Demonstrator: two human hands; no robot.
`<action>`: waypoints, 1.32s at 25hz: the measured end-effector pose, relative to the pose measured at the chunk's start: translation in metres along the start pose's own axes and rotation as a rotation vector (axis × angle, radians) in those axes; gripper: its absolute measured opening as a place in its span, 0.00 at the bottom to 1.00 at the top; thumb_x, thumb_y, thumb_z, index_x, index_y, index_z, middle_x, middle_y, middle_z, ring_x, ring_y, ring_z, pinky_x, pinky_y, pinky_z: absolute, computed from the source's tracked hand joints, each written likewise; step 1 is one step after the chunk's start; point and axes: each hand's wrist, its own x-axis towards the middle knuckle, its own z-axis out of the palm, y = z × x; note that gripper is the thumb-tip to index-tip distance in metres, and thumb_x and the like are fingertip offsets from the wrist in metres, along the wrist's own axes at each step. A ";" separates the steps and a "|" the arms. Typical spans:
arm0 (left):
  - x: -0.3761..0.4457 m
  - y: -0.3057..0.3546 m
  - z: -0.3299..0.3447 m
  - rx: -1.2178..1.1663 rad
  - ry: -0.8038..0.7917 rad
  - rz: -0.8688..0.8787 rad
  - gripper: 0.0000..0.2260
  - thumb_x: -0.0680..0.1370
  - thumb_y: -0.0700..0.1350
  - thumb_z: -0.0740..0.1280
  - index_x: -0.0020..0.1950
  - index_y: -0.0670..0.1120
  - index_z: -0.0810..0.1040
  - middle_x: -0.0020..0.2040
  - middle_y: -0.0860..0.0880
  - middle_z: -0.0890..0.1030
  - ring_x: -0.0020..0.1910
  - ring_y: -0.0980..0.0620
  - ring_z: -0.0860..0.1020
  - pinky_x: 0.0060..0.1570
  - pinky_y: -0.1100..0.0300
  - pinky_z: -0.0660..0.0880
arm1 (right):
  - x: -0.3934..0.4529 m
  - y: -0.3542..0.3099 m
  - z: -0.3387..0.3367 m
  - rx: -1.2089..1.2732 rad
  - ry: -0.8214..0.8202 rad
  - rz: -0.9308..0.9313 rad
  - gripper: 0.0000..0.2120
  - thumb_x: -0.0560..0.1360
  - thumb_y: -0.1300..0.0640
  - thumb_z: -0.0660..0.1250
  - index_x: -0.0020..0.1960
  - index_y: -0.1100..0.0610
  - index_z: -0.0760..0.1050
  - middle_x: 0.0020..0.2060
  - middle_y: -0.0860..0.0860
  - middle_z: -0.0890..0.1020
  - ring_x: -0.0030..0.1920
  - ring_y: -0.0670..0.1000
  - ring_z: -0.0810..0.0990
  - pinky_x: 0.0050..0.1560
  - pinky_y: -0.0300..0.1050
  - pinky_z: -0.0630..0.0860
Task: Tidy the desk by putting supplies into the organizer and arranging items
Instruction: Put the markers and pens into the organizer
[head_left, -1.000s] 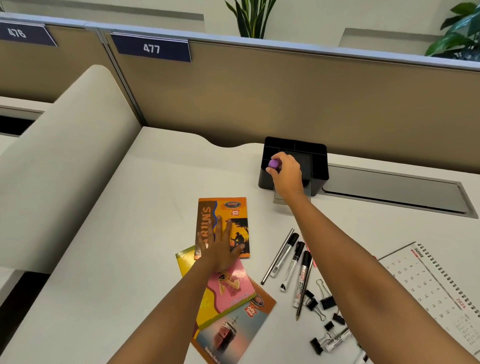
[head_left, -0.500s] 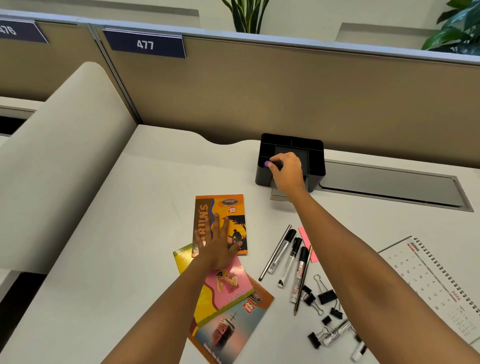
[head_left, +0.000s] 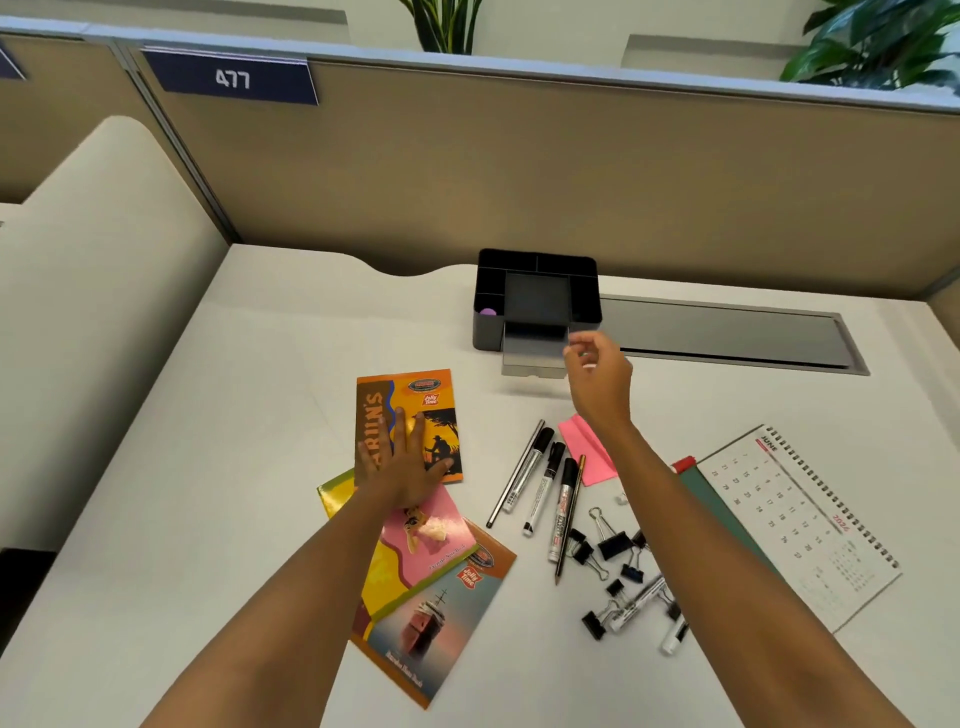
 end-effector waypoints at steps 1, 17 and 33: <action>0.000 0.002 -0.001 0.005 -0.009 -0.005 0.39 0.78 0.68 0.51 0.79 0.52 0.34 0.78 0.47 0.30 0.76 0.41 0.30 0.71 0.33 0.36 | -0.012 0.008 -0.004 -0.002 -0.022 0.056 0.08 0.77 0.62 0.66 0.55 0.60 0.78 0.43 0.52 0.81 0.39 0.45 0.78 0.38 0.32 0.74; -0.001 0.035 -0.016 0.120 0.086 -0.135 0.37 0.78 0.61 0.63 0.79 0.47 0.50 0.80 0.42 0.45 0.78 0.38 0.42 0.69 0.29 0.42 | -0.078 0.022 0.025 -0.304 -0.224 0.497 0.15 0.70 0.62 0.71 0.54 0.65 0.74 0.47 0.59 0.81 0.45 0.58 0.79 0.44 0.49 0.77; -0.023 0.130 0.032 -0.161 0.317 0.390 0.10 0.72 0.55 0.69 0.46 0.49 0.78 0.57 0.52 0.72 0.60 0.51 0.67 0.57 0.55 0.62 | 0.047 -0.011 -0.057 0.267 0.418 0.265 0.14 0.73 0.60 0.69 0.57 0.57 0.73 0.40 0.52 0.82 0.40 0.52 0.85 0.47 0.47 0.83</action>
